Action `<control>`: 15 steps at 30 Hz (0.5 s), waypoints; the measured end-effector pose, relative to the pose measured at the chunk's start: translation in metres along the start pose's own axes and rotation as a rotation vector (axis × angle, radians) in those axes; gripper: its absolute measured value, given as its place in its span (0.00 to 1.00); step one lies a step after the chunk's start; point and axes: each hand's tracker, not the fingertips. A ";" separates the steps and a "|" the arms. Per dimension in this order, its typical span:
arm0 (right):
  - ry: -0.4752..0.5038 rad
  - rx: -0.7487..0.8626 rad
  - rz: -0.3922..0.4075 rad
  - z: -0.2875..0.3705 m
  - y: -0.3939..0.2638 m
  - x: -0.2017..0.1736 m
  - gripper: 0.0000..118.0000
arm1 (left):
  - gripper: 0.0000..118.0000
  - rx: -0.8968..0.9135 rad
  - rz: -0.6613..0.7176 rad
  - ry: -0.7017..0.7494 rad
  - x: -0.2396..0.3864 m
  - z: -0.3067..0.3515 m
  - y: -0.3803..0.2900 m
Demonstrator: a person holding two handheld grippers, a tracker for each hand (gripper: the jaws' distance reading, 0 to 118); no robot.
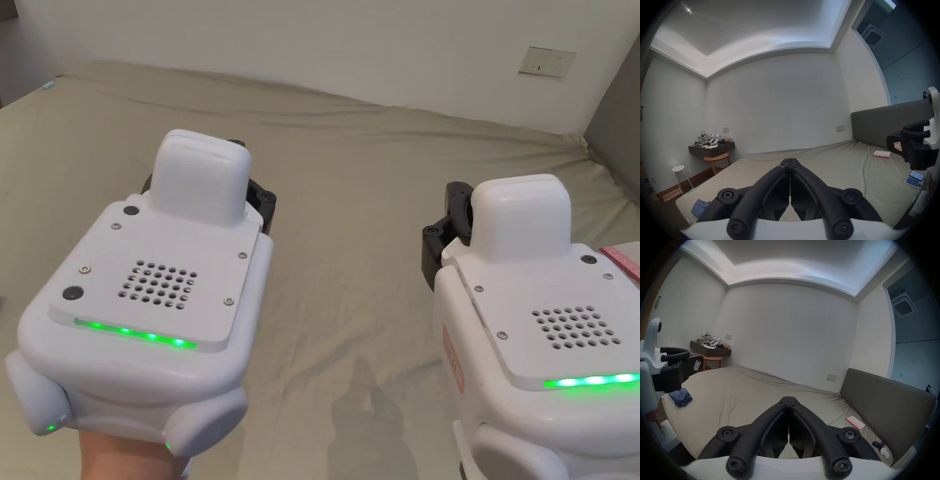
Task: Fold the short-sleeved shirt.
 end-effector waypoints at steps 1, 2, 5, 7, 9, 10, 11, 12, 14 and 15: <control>0.001 0.000 0.002 0.000 0.000 0.000 0.02 | 0.00 0.000 0.001 -0.003 0.000 0.000 0.000; 0.001 0.001 0.003 0.001 0.000 -0.001 0.02 | 0.00 0.000 0.001 -0.004 0.001 0.000 0.000; 0.008 -0.005 0.009 -0.001 0.000 -0.001 0.26 | 0.00 0.002 -0.005 0.009 0.002 0.000 0.000; 0.006 0.000 0.015 -0.001 -0.001 -0.001 0.90 | 0.25 0.003 -0.001 0.016 0.000 0.001 0.000; -0.003 0.007 0.029 -0.001 -0.003 -0.002 1.00 | 0.58 -0.001 0.007 0.021 -0.002 0.000 -0.001; -0.035 0.057 0.036 0.001 -0.004 -0.002 1.00 | 0.68 -0.008 0.010 0.019 -0.005 -0.001 -0.001; -0.046 0.061 0.037 0.003 -0.004 -0.003 1.00 | 0.72 -0.012 0.013 0.014 -0.006 -0.001 -0.002; -0.043 0.048 0.037 0.003 -0.003 -0.003 1.00 | 0.79 -0.012 0.015 0.015 -0.006 0.000 -0.003; -0.058 0.031 0.025 0.001 -0.001 -0.002 1.00 | 1.00 -0.019 0.008 0.021 -0.006 -0.001 -0.003; -0.065 0.021 0.011 0.000 0.000 -0.001 1.00 | 1.00 -0.022 0.005 0.020 -0.006 -0.001 -0.004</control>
